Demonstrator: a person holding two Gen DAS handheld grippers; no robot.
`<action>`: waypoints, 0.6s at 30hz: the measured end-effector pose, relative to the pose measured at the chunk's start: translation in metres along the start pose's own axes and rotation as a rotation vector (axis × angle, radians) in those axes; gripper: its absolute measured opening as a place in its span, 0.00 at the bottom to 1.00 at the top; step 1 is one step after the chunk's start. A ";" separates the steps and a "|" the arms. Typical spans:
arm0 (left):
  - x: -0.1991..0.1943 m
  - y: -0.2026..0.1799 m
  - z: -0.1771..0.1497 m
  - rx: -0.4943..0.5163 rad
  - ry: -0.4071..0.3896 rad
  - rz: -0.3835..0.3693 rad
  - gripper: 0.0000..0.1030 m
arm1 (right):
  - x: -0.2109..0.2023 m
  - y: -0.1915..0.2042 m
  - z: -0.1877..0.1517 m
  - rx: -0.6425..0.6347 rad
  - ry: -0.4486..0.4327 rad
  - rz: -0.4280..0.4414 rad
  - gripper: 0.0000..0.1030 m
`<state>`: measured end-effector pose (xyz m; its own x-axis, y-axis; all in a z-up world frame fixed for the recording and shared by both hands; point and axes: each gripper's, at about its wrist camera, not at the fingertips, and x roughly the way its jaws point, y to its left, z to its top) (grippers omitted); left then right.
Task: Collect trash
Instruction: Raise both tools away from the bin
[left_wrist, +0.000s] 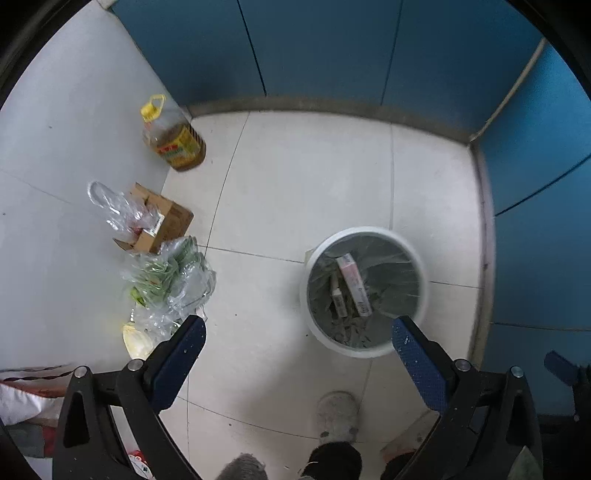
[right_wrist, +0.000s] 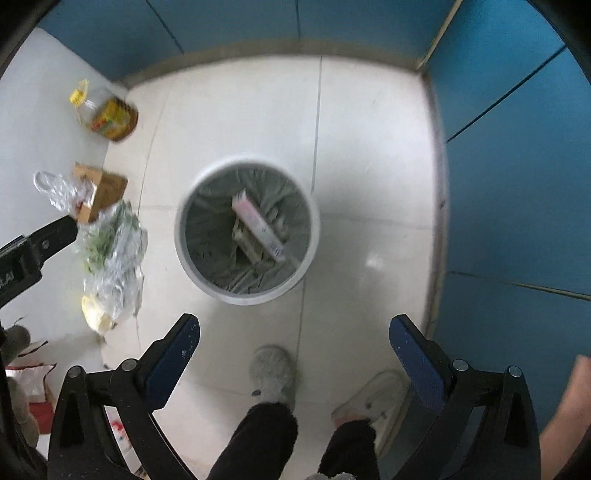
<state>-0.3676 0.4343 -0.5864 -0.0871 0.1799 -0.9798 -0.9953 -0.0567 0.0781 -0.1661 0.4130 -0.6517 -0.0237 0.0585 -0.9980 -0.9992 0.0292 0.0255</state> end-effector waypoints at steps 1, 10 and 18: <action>-0.023 0.002 -0.006 0.007 -0.012 -0.004 1.00 | -0.015 0.000 -0.003 0.002 -0.019 -0.004 1.00; -0.175 0.008 -0.045 0.002 -0.103 -0.068 1.00 | -0.195 -0.007 -0.048 0.000 -0.183 -0.004 1.00; -0.291 0.011 -0.071 0.023 -0.186 -0.094 1.00 | -0.331 -0.005 -0.095 -0.004 -0.285 0.030 1.00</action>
<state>-0.3506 0.3121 -0.3137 0.0024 0.3615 -0.9324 -0.9999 -0.0088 -0.0060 -0.1562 0.2990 -0.3269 -0.0445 0.3375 -0.9403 -0.9984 0.0191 0.0541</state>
